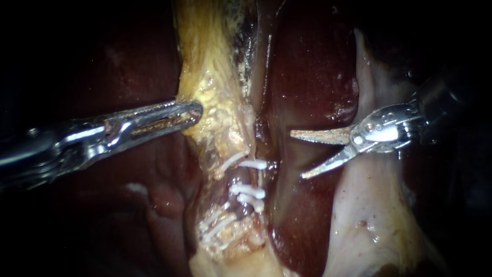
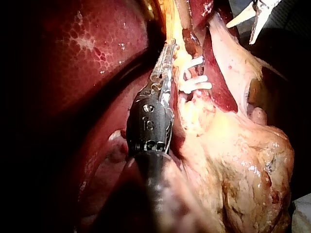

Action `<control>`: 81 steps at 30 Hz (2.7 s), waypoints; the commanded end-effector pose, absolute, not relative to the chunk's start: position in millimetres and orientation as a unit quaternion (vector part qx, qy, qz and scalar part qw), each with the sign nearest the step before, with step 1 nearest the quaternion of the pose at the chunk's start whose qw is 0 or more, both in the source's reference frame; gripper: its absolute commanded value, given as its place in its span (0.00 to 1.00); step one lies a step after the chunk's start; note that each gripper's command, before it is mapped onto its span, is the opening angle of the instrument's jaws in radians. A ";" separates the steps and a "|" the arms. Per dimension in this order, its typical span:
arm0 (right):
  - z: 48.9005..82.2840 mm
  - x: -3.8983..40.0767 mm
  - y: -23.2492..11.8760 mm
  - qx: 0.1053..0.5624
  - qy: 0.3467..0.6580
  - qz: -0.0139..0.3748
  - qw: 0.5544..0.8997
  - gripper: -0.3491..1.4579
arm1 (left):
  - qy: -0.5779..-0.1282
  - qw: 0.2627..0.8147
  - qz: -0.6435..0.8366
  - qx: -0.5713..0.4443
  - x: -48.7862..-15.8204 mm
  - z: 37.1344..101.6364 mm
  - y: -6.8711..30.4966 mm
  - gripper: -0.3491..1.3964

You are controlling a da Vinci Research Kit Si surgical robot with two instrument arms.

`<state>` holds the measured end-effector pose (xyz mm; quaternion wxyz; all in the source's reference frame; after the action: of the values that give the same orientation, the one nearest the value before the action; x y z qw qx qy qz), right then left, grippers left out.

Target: Go to the cutting position right tube

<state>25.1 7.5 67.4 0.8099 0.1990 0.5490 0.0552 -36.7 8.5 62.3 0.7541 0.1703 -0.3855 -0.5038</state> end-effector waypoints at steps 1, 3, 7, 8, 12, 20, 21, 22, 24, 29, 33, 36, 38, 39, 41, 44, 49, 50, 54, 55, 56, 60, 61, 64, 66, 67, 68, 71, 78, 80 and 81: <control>67.4 25.0 7.5 0.200 0.549 0.055 0.809 0.98 | -0.386 0.754 -0.504 0.170 -36.7 62.2 8.5 0.00; 67.5 25.0 7.4 0.201 0.550 0.054 0.809 0.98 | -0.386 0.754 -0.504 0.170 -36.7 62.2 8.5 0.00; 67.9 25.1 7.1 0.208 0.550 0.054 0.807 0.98 | -0.385 0.754 -0.503 0.172 -36.3 61.6 8.5 0.00; 68.1 25.0 6.9 0.214 0.551 0.060 0.805 0.98 | -0.385 0.754 -0.503 0.173 -36.1 61.3 8.6 0.00; 69.2 25.1 5.8 0.255 0.527 0.080 0.807 0.95 | -0.382 0.754 -0.504 0.176 -34.9 59.8 9.4 0.00; 72.2 25.3 2.6 0.337 0.471 0.105 0.809 0.68 | -0.394 0.744 -0.514 0.165 -32.1 56.4 11.2 0.00; 72.6 25.4 2.3 0.343 0.467 0.109 0.807 0.67 | -0.394 0.743 -0.515 0.164 -31.8 56.0 11.3 0.00; 72.8 25.5 2.2 0.345 0.467 0.109 0.807 0.67 | -0.395 0.742 -0.516 0.162 -31.7 55.8 11.4 0.00; 73.0 25.8 1.9 0.354 0.462 0.116 0.805 0.66 | -0.397 0.741 -0.517 0.162 -31.4 55.3 11.5 0.00; 73.1 26.4 1.8 0.361 0.458 0.120 0.804 0.61 | -0.396 0.741 -0.518 0.162 -31.3 54.8 11.4 0.00; 73.2 26.9 1.7 0.372 0.453 0.128 0.800 0.54 | -0.396 0.741 -0.518 0.162 -31.2 54.6 11.4 0.00; 73.4 27.2 1.7 0.379 0.450 0.132 0.798 0.47 | -0.397 0.740 -0.519 0.161 -31.0 54.4 11.5 0.00; 73.6 27.6 1.7 0.381 0.449 0.132 0.797 0.47 | -0.398 0.739 -0.519 0.161 -30.9 54.2 11.5 0.00; 73.7 27.8 1.7 0.382 0.448 0.134 0.797 0.46 | -0.398 0.739 -0.519 0.160 -30.9 54.1 11.6 0.00; 73.9 28.2 1.6 0.385 0.446 0.138 0.796 0.45 | -0.399 0.738 -0.520 0.160 -30.8 54.0 11.6 0.00; 74.3 28.8 1.6 0.391 0.444 0.140 0.794 0.39 | -0.398 0.738 -0.520 0.160 -30.7 53.8 11.6 0.00; 74.9 29.5 1.6 0.396 0.441 0.143 0.792 0.33 | -0.399 0.738 -0.521 0.159 -30.7 53.7 11.6 0.00; 75.0 29.7 1.6 0.397 0.441 0.144 0.792 0.32 | -0.399 0.738 -0.521 0.159 -30.7 53.6 11.6 0.00; 75.6 30.3 1.6 0.398 0.440 0.145 0.792 0.30 | -0.399 0.738 -0.521 0.159 -30.7 53.6 11.6 0.00; 75.7 30.4 1.6 0.398 0.440 0.144 0.792 0.30 | -0.399 0.738 -0.521 0.159 -30.7 53.6 11.6 0.00; 75.9 30.6 1.6 0.398 0.440 0.144 0.792 0.31 | -0.399 0.738 -0.521 0.159 -30.7 53.6 11.6 0.00; 76.3 31.0 1.7 0.399 0.438 0.146 0.792 0.33 | -0.399 0.738 -0.521 0.159 -30.6 53.5 11.5 0.00; 76.4 31.1 1.7 0.399 0.437 0.145 0.793 0.33 | -0.399 0.738 -0.521 0.159 -30.6 53.5 11.5 0.00; 76.8 31.4 1.9 0.398 0.434 0.145 0.795 0.33 | -0.399 0.738 -0.521 0.159 -30.6 53.4 11.5 0.00; 77.1 31.7 1.9 0.397 0.433 0.146 0.796 0.35 | -0.399 0.738 -0.521 0.159 -30.7 53.4 11.5 0.00; 77.3 31.8 2.0 0.397 0.432 0.146 0.797 0.36 | -0.399 0.738 -0.521 0.159 -30.7 53.4 11.4 0.00; 77.4 31.9 2.0 0.397 0.432 0.146 0.797 0.36 | -0.399 0.738 -0.521 0.159 -30.7 53.3 11.4 0.00; 78.0 32.4 2.1 0.395 0.428 0.146 0.800 0.37 | -0.399 0.737 -0.521 0.159 -30.7 53.3 11.4 0.00; 79.4 33.4 2.0 0.392 0.422 0.144 0.805 0.40 | -0.399 0.737 -0.522 0.158 -30.7 53.1 11.3 0.00; 79.6 33.5 2.0 0.391 0.421 0.144 0.806 0.40 | -0.399 0.737 -0.522 0.158 -30.8 53.1 11.3 0.00; 79.7 33.5 2.1 0.391 0.420 0.144 0.806 0.40 | -0.399 0.737 -0.522 0.158 -30.8 53.1 11.3 0.00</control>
<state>33.5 2.1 79.7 0.8066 0.3919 0.4187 0.1433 -30.7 11.3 53.0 0.7373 0.1583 -0.3989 -0.5217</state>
